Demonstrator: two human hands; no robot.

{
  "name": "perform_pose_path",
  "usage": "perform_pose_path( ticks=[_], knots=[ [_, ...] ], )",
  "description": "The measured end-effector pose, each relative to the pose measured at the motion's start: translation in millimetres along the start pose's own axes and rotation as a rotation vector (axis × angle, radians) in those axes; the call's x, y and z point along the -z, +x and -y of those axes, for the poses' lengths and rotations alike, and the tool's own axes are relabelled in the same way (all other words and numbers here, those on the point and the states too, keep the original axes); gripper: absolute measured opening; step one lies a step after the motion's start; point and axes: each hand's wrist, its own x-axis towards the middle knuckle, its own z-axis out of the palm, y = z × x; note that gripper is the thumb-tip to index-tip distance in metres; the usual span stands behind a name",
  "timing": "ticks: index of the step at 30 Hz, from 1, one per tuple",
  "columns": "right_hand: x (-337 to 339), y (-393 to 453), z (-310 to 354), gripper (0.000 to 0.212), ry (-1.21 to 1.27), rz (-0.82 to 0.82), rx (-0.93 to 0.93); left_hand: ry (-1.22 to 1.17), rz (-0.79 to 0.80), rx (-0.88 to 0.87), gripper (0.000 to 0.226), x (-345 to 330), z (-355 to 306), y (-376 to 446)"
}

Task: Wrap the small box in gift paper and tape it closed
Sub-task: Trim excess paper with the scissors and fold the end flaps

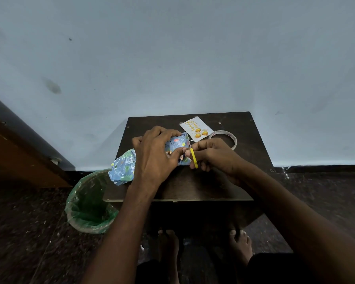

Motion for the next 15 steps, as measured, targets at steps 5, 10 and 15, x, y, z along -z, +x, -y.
perform_pose_path(
  ticks=[5, 10, 15],
  knots=[
    [-0.1, -1.1, 0.8, 0.018, -0.036, -0.020, 0.014, 0.010, -0.007, -0.003, 0.038, -0.4, 0.1, 0.1],
    [-1.0, -2.0, 2.0, 0.024, -0.061, -0.038, 0.018, 0.016, 0.000, -0.006, 0.039, -0.4, -0.8, 0.3],
    [-2.1, -2.0, 2.5, 0.015, -0.044, -0.042, 0.010, 0.014, -0.002, -0.009, 0.038, -0.4, -0.9, 0.5]
  ],
)
